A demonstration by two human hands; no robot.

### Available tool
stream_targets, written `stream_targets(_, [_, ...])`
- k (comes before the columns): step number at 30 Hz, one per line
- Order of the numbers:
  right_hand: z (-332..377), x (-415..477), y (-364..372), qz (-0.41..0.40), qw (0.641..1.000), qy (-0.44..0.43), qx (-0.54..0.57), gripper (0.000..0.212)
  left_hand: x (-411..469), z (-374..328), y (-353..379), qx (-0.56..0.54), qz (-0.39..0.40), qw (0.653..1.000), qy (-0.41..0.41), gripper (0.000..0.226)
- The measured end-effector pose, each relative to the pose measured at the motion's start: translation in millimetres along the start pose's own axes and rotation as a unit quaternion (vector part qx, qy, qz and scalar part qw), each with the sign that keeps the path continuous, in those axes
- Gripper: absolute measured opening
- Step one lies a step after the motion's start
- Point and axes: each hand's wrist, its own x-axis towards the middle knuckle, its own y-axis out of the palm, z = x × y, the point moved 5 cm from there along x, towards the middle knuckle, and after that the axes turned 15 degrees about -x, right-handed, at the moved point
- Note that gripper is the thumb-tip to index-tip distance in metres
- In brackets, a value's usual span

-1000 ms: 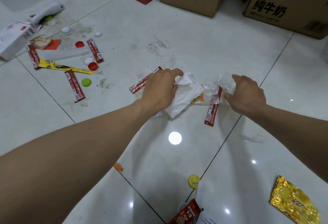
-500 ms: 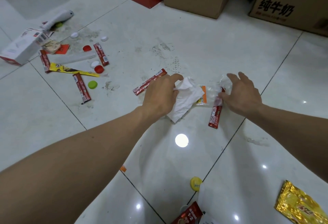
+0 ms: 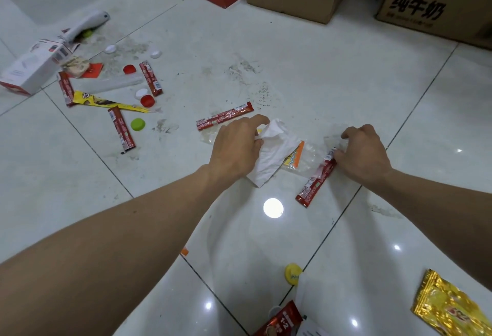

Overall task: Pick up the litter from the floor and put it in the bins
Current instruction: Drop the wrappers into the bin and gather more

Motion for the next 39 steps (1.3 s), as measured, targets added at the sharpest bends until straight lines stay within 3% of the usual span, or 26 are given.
stream_targets(7, [22, -19, -17, -0.06, 0.99, -0.027, 0.124, 0.04, -7, -7, -14, -0.019, -0.027, 0.999, -0.008, 0.04])
stream_targets(21, [115, -59, -52, -0.057, 0.921, -0.087, 0.376, 0.031, -56, -14, -96, -0.114, -0.126, 0.983, -0.063, 0.036])
stream_targets(31, [237, -108, -38, 0.006, 0.868, -0.133, 0.478, 0.025, -152, 22, -199, -0.161, -0.26, 0.936, -0.174, 0.032])
stream_targets(36, [286, -134, -46, 0.033, 0.852, -0.177, 0.491, 0.022, -205, 64, -235, -0.204, -0.362, 0.882, -0.223, 0.031])
stream_targets(39, [317, -145, -65, 0.024, 0.857, -0.224, 0.463, 0.028, -229, 72, -263, -0.213, -0.381, 0.877, -0.202, 0.031])
